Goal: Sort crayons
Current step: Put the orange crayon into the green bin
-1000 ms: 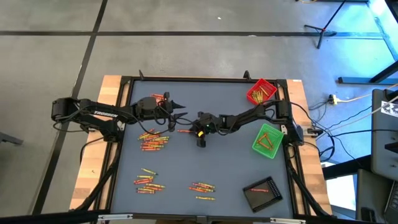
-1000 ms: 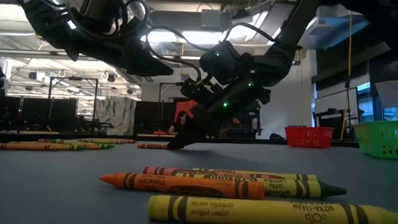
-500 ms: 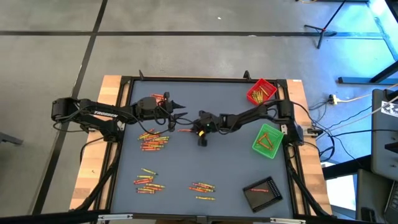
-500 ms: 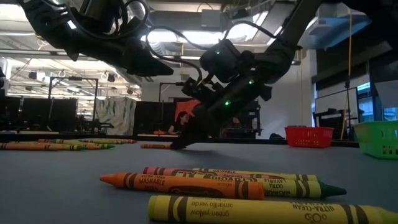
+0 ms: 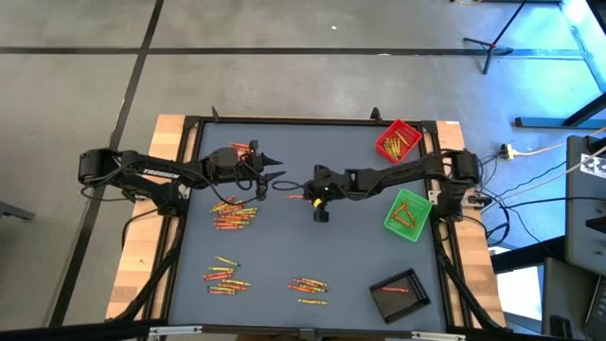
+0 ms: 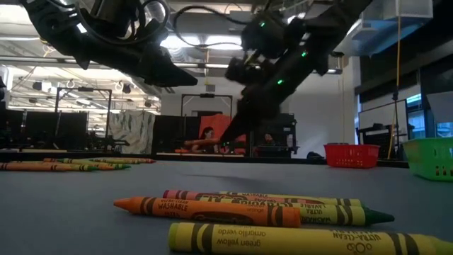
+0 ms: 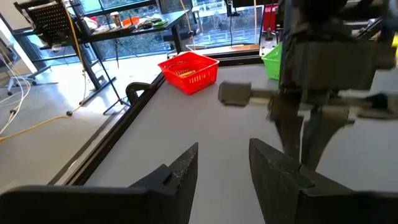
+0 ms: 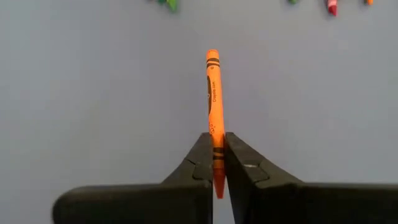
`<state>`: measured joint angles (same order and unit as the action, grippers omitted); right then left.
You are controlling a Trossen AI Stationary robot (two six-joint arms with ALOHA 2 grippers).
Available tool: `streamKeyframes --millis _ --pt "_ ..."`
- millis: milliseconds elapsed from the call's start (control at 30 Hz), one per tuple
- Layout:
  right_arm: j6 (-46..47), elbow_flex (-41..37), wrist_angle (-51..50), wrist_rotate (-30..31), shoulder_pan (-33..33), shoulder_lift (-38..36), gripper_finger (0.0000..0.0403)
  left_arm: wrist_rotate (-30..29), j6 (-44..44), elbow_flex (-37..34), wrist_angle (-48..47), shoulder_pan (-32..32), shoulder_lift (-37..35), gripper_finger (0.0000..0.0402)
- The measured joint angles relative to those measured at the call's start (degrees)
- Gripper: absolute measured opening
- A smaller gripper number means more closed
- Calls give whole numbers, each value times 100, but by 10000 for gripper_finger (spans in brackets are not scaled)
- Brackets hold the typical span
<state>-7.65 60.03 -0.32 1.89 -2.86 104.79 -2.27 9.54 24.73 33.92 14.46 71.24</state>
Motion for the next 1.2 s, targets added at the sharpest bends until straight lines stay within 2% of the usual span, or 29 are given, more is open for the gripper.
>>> streamKeyframes --millis 333,567,867,1200 --pt "480 -99 -1796 149 330 -1035 15 3 -4 0 -1 -1 0 127" --pt "1266 -94 -3452 359 855 -2001 16 1 -19 0 -1 0 1 127" --pt "3196 -94 -5485 374 1689 -3181 16 1 -48 1 -2 0 0 127" --pt "5613 -94 -7429 1123 2724 -4082 17 1 -48 0 -3 -2 0 128"
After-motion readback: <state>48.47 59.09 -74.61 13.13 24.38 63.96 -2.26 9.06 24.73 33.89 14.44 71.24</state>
